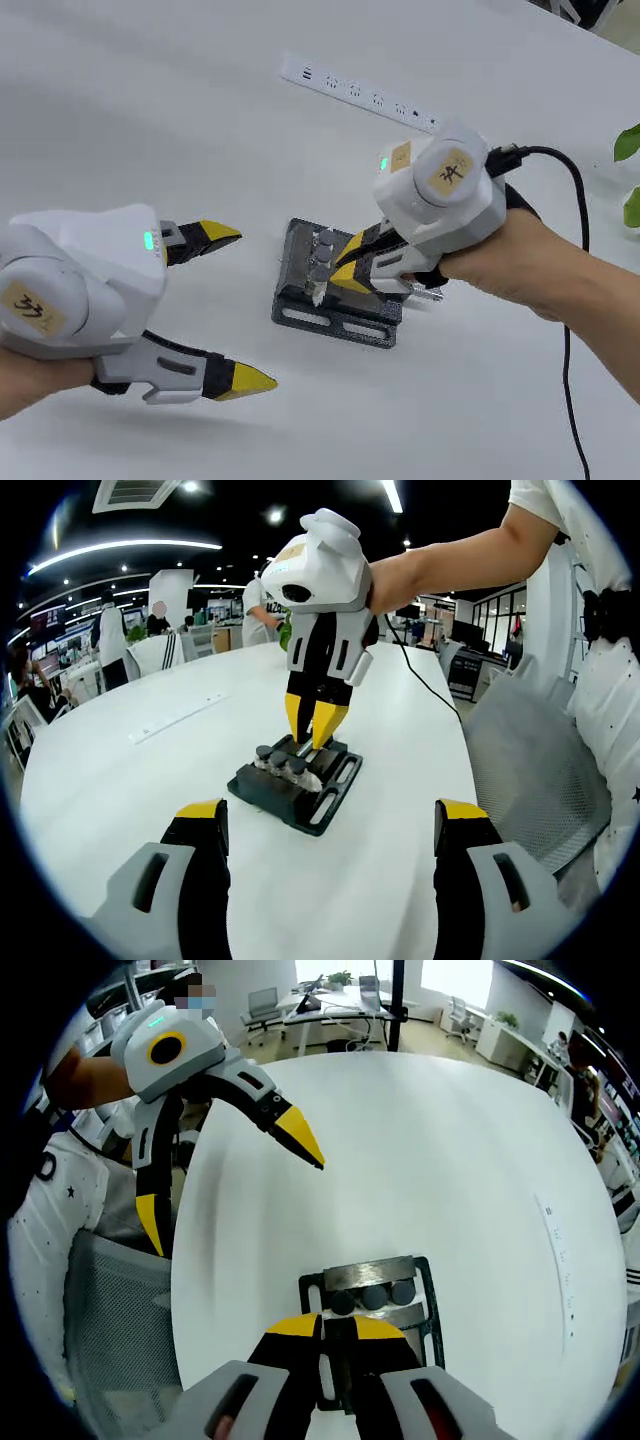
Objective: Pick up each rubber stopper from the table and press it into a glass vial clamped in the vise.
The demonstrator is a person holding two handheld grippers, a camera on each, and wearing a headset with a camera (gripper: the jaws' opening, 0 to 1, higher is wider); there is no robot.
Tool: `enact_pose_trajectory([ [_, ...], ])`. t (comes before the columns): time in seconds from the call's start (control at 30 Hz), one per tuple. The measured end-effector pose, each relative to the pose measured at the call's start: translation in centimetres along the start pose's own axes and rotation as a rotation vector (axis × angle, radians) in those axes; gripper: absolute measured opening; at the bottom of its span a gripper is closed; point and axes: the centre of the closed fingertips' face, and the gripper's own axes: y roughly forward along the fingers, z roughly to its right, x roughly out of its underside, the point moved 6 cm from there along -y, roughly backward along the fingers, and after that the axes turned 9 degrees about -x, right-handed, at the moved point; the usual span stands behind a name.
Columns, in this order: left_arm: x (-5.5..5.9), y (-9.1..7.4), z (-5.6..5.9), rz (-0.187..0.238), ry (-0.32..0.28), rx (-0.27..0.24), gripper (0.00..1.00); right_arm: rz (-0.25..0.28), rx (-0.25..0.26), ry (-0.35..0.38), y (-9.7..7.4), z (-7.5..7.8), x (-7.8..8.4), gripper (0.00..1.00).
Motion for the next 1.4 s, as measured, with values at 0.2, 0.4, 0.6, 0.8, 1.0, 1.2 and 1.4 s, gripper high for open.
enact_pose_trajectory([
  [0.2, -0.2, -0.2, 0.0, -0.006, 0.008, -0.004, 0.86, 0.065, 0.013, 0.035, -0.6, -0.4, 0.7, 0.15],
  [0.4, -0.2, -0.3, -0.1, -0.022, 0.016, -0.001, 0.89, 0.127, 0.039, 0.068, -1.4, -1.1, 1.8, 0.22],
  [0.6, -0.5, -0.6, -0.2, -0.023, 0.020, -0.005, 0.91, 0.203, 0.075, 0.112, -2.6, -1.4, 3.7, 0.28],
  [0.8, -0.6, -0.6, -0.1, -0.025, 0.024, -0.003, 0.94, 0.282, 0.098, 0.145, -3.5, -2.0, 5.3, 0.35],
  [1.0, -0.7, -0.7, 0.0, -0.028, 0.035, -0.002, 0.98, 0.344, 0.119, 0.163, -3.9, -3.1, 6.9, 0.43],
  [1.2, -0.8, -0.8, 0.1, -0.041, 0.048, -0.001, 0.99, 0.426, 0.149, 0.176, -4.4, -3.9, 8.5, 0.54],
  [1.4, -0.7, -0.7, 0.3, -0.052, 0.051, -0.002, 0.99, 0.512, 0.179, 0.197, -4.9, -4.4, 9.7, 0.67],
])
